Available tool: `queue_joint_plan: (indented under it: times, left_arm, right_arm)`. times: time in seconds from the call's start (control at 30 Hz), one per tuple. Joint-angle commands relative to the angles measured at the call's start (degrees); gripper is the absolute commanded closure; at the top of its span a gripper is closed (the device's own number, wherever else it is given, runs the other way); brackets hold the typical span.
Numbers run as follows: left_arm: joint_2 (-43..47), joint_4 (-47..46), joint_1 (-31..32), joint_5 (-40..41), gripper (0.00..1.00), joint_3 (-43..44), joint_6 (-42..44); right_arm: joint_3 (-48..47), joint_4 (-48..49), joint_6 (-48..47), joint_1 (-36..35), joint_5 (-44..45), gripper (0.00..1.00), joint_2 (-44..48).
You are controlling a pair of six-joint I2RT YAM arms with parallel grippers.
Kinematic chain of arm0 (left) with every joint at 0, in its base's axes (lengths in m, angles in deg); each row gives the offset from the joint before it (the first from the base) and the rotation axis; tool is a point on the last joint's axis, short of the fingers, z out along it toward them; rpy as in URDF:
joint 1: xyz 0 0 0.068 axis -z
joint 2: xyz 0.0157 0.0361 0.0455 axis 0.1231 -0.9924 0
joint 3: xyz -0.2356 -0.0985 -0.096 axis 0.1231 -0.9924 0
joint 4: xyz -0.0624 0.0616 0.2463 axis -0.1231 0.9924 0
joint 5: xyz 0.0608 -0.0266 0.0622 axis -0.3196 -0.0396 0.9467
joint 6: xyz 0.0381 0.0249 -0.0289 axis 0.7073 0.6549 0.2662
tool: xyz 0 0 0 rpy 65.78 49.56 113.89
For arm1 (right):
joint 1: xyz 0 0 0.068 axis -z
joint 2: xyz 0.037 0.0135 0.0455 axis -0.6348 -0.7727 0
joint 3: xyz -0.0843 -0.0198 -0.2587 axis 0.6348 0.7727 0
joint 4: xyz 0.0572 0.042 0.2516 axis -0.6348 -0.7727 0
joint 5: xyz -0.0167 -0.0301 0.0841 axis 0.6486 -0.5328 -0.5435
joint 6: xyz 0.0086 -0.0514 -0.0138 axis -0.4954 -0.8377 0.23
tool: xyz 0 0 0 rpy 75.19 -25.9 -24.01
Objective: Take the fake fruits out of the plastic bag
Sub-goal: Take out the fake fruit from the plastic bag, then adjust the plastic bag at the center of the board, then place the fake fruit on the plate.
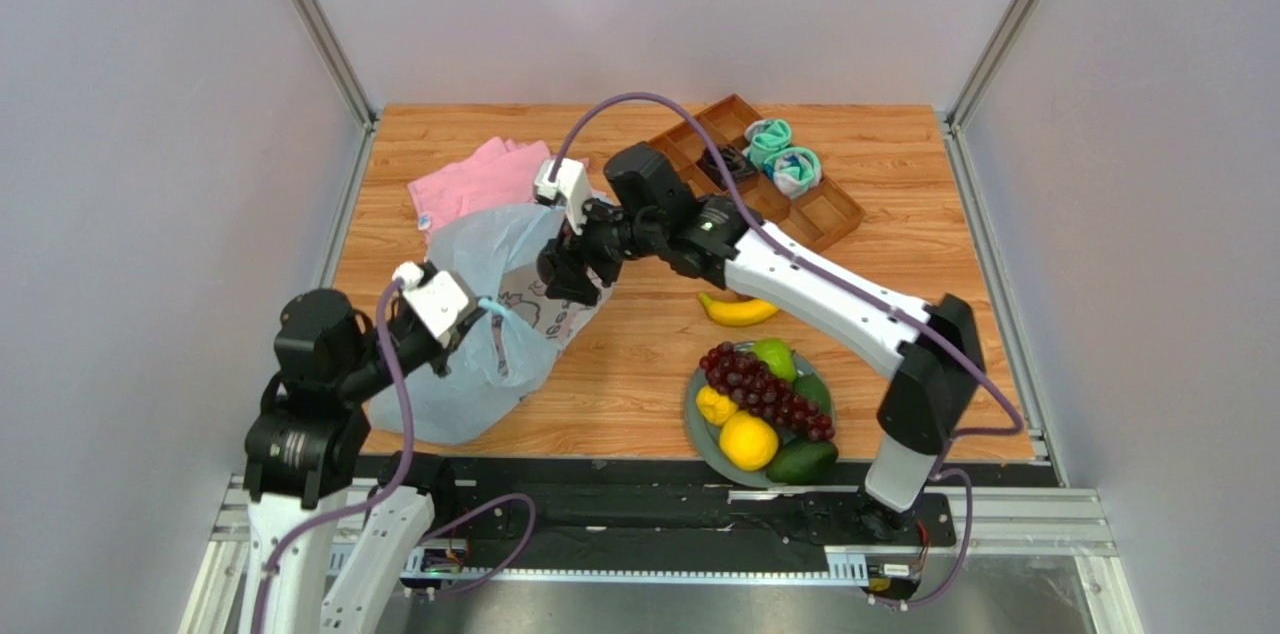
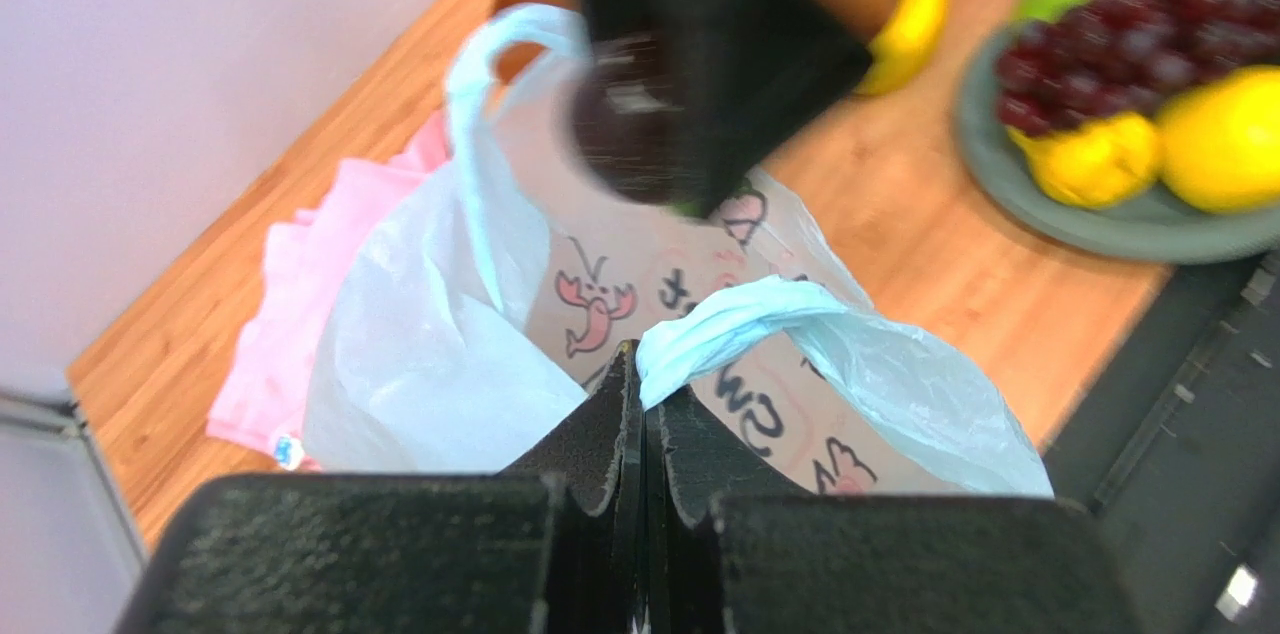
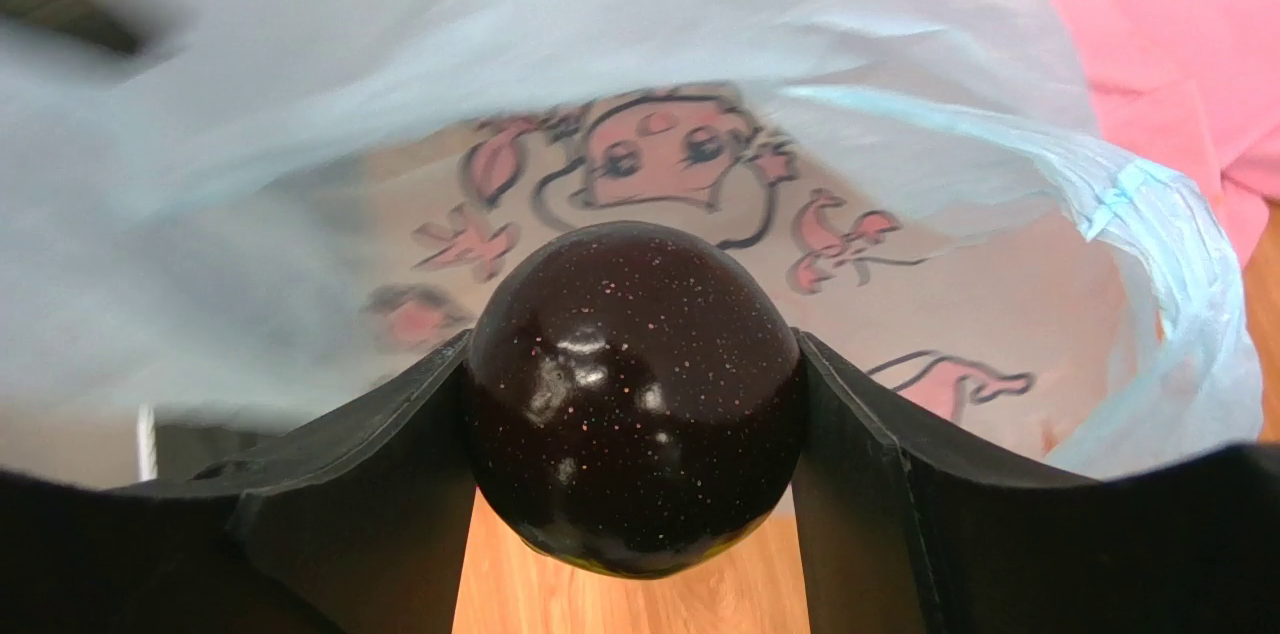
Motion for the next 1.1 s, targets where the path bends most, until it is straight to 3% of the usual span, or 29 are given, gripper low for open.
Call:
queue_joint_plan:
  times: [0.0, 0.07, 0.13, 0.17, 0.2, 0.23, 0.53, 0.73, 0.87, 1.07]
  left_arm:
    - [-9.2, -15.0, 0.1, 8.0, 1.0, 2.0, -3.6]
    - [-13.2, -17.8, 0.1, 8.4, 0.99, 3.0, -3.6]
    - [-15.8, -18.6, 0.1, 8.4, 0.75, 5.8, -3.4]
    - [-17.9, -18.1, 0.1, 8.6, 0.61, 7.2, -3.7]
    - [-18.6, -17.6, 0.1, 8.8, 0.23, 9.8, -4.8]
    - [-18.9, -17.3, 0.1, 8.9, 0.03, 10.9, -5.0]
    - [-8.9, -13.1, 0.1, 6.0, 0.02, 13.9, -5.0]
    - [-5.2, -3.5, 0.1, -1.3, 0.02, 15.4, -0.5]
    - [-5.7, -4.1, 0.1, -10.3, 0.02, 14.7, 1.2]
    - [-14.9, -6.0, 0.2, -14.6, 0.03, 17.0, -5.3]
  right_arm:
    - [6.2, -10.4, -9.2, -1.8, -7.3, 0.68, 6.9]
    - [8.9, -11.3, -12.0, -1.7, -4.8, 0.68, 11.9]
    - [9.7, -14.9, -15.4, -1.7, -3.3, 0.68, 15.5]
    - [10.4, -16.6, -17.2, -1.6, -2.0, 0.68, 17.2]
    - [12.0, -18.5, -21.7, -1.6, -1.3, 0.68, 21.3]
    - [13.3, -21.9, -23.6, -1.6, -0.5, 0.68, 23.4]
    - [32.9, -34.3, -35.0, -1.7, 8.8, 0.67, 46.9]
    - [38.4, -38.3, -33.9, -1.1, 20.9, 0.66, 58.2]
    - [39.6, -40.6, -32.2, 8.2, 17.2, 0.68, 59.5]
    - [38.4, -38.5, -34.1, 24.1, 6.2, 0.69, 54.3]
